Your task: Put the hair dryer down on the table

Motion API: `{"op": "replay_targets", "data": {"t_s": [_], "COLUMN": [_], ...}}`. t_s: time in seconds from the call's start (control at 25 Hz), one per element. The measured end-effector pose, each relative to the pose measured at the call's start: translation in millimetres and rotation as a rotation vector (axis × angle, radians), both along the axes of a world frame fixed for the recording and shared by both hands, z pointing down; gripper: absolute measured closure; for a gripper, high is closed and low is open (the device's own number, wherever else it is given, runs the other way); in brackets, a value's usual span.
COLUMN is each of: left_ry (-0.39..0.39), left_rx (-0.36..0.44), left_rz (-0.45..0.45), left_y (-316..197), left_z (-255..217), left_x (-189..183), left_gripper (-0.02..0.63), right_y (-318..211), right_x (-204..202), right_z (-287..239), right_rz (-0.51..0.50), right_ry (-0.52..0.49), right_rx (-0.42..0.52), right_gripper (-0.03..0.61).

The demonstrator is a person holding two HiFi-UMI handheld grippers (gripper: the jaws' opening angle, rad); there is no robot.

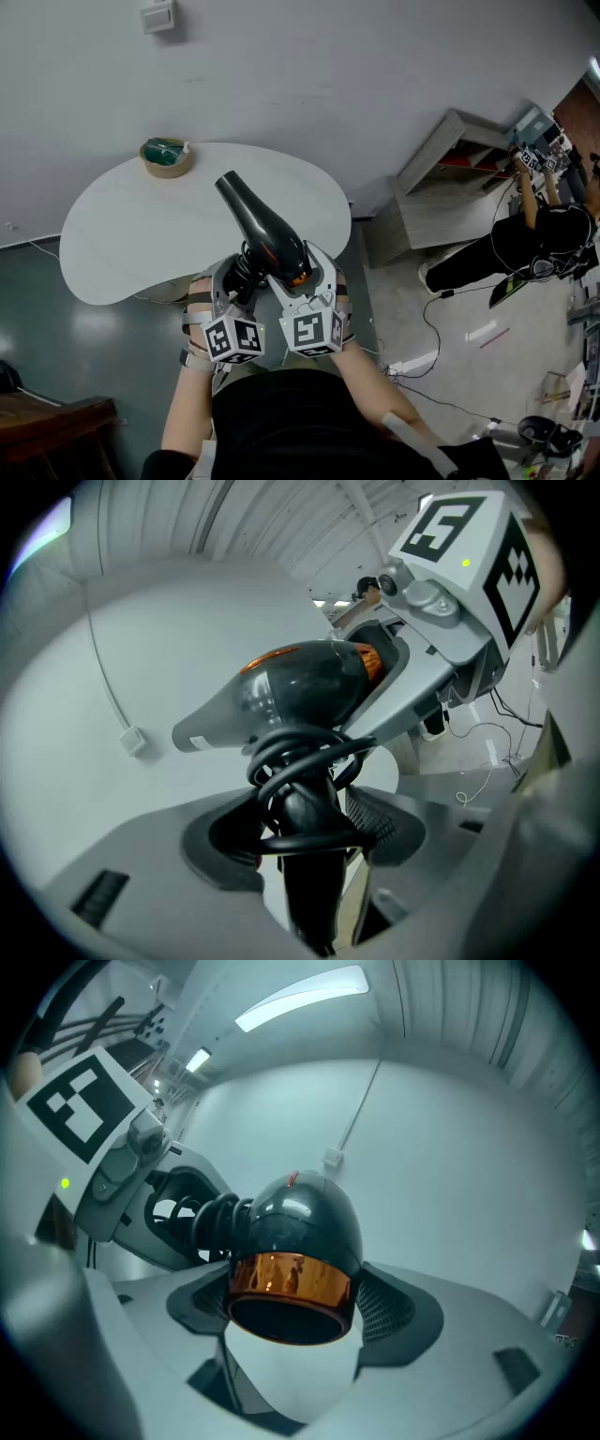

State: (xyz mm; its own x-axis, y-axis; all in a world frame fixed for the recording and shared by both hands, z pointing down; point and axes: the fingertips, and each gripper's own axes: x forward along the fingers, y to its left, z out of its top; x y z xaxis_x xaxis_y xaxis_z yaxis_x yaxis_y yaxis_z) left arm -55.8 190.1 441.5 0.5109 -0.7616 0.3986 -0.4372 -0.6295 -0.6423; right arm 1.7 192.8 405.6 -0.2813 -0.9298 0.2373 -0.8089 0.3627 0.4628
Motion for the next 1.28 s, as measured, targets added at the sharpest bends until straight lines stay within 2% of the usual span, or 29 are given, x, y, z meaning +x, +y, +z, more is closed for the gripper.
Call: {"op": "replay_targets", "data": {"t_s": [0.16,0.48,0.84,1.08,1.28], "left_ry": [-0.010,-0.079,-0.102,-0.071,-0.017], "left_rx": [-0.008,-0.027,-0.110,-0.153,-0.205], "left_rz": [0.003,0.002,-0.017,-0.040,-0.073], "left_y": [-3.6,-14.9,-74.9,-147.5,-199.3], "left_z": [2.3,13.6,48.2,59.0,71.6], "left_x": [39.0,102.4,115.3,115.5,115.2], "left_gripper": [0.342,0.342,0.342,0.342,0.342], "right_y": [-3.6,-15.7,-78.5,-154.6,-210.3], "right_x": [39.1,103.7,116.7,115.8,113.0], "right_z": [2.4,17.7,51.9,61.8,71.0], "right_rz": [0.002,-0.009,-0.019,-0.045,-0.079], "right_ry": [-0.010,-0.088,-0.094,-0.068,-0.009], "right_rx": [-0.005,-0.042,-0.125,-0.180,-0.234], "right_gripper": [0.192,0.192,0.191,0.192,0.192]}}
